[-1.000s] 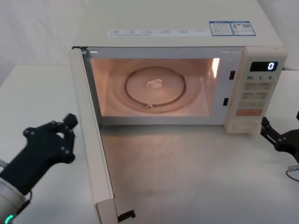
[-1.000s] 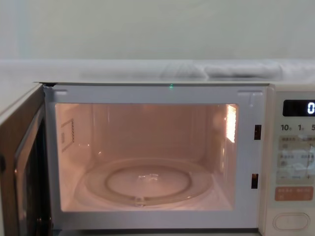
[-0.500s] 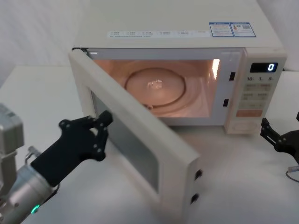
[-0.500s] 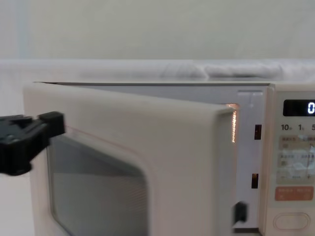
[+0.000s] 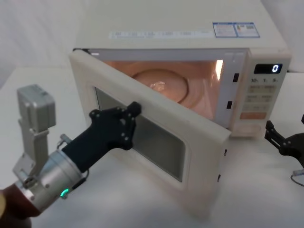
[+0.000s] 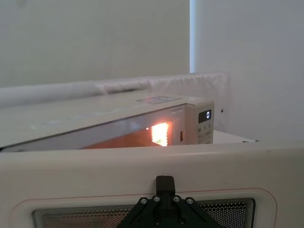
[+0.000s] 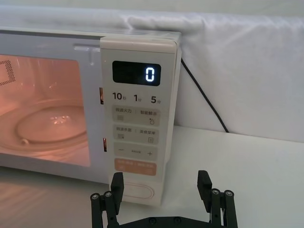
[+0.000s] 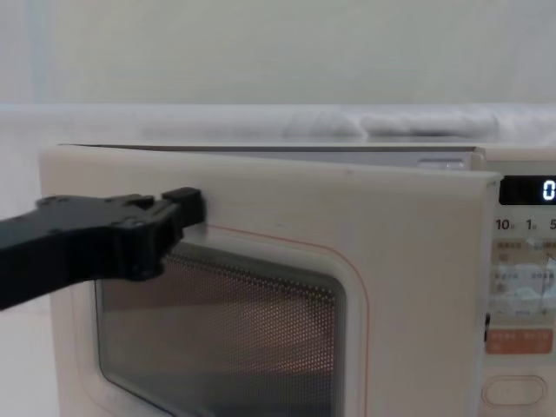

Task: Press the button to open the microwave door with one hand; close the microwave door with the other hand.

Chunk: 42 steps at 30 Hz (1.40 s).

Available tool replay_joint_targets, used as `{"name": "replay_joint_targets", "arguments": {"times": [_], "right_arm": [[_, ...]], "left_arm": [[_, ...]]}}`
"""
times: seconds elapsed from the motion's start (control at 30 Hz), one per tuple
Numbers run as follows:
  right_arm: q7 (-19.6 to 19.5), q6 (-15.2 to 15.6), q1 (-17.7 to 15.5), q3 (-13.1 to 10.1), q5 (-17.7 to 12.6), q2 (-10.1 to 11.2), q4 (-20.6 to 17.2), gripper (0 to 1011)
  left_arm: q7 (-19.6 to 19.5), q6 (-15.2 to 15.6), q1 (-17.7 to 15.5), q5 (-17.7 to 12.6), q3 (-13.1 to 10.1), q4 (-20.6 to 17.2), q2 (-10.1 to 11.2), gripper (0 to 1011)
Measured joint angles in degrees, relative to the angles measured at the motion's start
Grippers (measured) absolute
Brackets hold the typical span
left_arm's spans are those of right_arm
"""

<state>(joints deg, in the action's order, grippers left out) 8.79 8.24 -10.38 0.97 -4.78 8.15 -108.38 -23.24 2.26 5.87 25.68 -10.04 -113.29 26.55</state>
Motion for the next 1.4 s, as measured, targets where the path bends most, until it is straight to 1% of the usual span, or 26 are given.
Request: {"name": "replay_joint_targets", "arguments": {"times": [0.1,0.13,0.2,0.4,0.47,0.5,0.53,0.63,0.7,0.83,0.9,0.97,1.13,1.4], "right_arm": [[0.00,0.00,0.00,0.00,0.00,0.00,0.00,1002],[0.00,0.00,0.00,0.00,0.00,0.00,0.00,1002],[0.00,0.00,0.00,0.00,0.00,0.00,0.00,1002],[0.00,0.00,0.00,0.00,0.00,0.00,0.00,1002],[0.00,0.00,0.00,0.00,0.00,0.00,0.00,1002],[0.00,0.00,0.00,-0.01,0.00,0.00,0.00,1002],[0.00,0.00,0.00,0.00,0.00,0.00,0.00,1002],[0.00,0.00,0.00,0.00,0.00,0.00,0.00,1002],[0.00,0.00,0.00,0.00,0.00,0.00,0.00,1002],[0.00,0.00,0.00,0.00,0.00,0.00,0.00,1002],[0.00,0.00,0.00,0.00,0.00,0.00,0.00,1002],[0.00,0.00,0.00,0.00,0.00,0.00,0.00,1002],[0.00,0.00,0.00,0.00,0.00,0.00,0.00,1002],[0.00,0.00,0.00,0.00,0.00,0.00,0.00,1002]], "left_arm": [[0.13,1.12,-1.55,1.27,-0.97,1.05,-0.43,0],[0.13,1.12,-1.55,1.27,-0.97,1.05,-0.43,0],[0.50,2.47,-3.04,2.33,-1.78,1.85,-0.69,0],[2.25,4.91,-5.95,2.30,-3.82,2.71,-0.89,0],[3.09,6.00,-7.55,2.07,-5.12,3.15,-1.07,0],[3.09,6.00,-7.55,2.07,-5.12,3.15,-1.07,0],[3.49,6.39,-8.34,1.91,-5.79,3.33,-1.18,0],[4.08,6.89,-9.48,1.63,-6.85,3.65,-1.47,0],[4.80,7.42,-10.76,1.12,-8.02,4.08,-1.95,0],[5.73,8.18,-12.12,0.47,-9.18,4.66,-2.66,0],[6.38,8.95,-13.32,0.11,-10.10,5.36,-3.43,0],[6.45,9.12,-13.64,0.09,-10.32,5.60,-3.66,0],[6.46,9.92,-15.78,-0.33,-12.04,7.24,-4.76,0],[7.13,10.34,-19.03,-2.53,-14.56,10.10,-6.97,0]]}}
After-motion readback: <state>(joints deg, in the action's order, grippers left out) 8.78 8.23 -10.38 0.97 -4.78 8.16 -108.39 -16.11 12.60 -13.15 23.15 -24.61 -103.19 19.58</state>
